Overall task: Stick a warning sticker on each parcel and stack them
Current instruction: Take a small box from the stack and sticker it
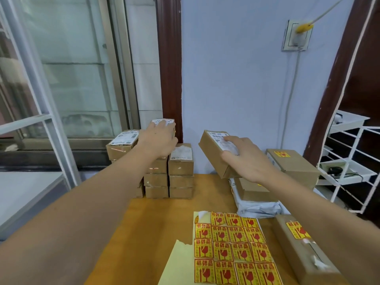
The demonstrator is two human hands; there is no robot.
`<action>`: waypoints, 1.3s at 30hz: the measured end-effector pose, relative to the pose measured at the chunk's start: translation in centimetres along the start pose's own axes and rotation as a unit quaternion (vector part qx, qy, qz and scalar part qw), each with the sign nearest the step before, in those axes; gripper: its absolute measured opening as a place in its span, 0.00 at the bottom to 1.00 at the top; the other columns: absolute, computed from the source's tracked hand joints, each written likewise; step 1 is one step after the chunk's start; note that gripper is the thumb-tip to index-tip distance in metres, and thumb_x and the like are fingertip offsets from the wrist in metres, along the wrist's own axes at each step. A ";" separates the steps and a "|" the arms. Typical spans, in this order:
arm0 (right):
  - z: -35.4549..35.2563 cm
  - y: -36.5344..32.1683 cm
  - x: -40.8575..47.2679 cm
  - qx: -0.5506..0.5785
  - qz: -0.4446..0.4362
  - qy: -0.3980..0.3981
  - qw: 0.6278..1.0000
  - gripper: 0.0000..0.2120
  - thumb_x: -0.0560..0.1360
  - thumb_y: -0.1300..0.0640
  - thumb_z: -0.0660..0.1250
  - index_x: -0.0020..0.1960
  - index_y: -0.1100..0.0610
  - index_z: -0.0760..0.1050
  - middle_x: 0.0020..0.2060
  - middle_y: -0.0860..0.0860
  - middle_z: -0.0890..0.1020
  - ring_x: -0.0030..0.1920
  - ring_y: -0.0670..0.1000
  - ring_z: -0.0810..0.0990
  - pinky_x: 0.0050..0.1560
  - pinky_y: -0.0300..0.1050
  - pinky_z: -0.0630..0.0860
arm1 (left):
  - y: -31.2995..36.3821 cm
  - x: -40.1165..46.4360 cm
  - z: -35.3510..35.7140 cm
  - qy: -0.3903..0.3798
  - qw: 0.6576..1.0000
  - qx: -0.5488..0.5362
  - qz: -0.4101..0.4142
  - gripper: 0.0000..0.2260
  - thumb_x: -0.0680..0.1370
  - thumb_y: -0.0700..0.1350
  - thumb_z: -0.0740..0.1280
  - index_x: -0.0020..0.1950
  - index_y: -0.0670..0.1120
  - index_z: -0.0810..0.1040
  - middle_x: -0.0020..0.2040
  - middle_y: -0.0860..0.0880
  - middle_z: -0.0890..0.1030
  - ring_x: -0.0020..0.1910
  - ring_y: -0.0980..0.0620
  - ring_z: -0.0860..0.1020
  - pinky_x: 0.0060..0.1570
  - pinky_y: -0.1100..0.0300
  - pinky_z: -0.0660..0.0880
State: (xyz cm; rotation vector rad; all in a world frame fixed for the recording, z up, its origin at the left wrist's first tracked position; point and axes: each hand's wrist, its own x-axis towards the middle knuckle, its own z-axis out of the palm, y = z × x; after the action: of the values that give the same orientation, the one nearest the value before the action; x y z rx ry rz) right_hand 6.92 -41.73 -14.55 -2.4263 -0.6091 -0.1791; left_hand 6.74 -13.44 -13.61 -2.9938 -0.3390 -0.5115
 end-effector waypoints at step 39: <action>22.0 -7.8 -9.4 -0.048 0.047 -0.099 0.993 0.42 0.71 0.31 0.59 0.80 0.49 0.58 0.77 0.56 0.59 0.70 0.63 0.69 0.67 0.58 0.72 | -5.8 -30.6 5.8 -0.029 0.988 -0.106 -0.108 0.26 0.84 0.58 0.55 0.82 0.58 0.54 0.83 0.51 0.56 0.82 0.45 0.54 0.74 0.37 0.62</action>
State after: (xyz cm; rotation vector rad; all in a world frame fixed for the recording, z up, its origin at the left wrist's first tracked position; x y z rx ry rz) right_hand -5.45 -26.55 -30.40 -2.5792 -0.5818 0.0761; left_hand -20.91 -13.29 -29.07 -3.2019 -0.6605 -0.5074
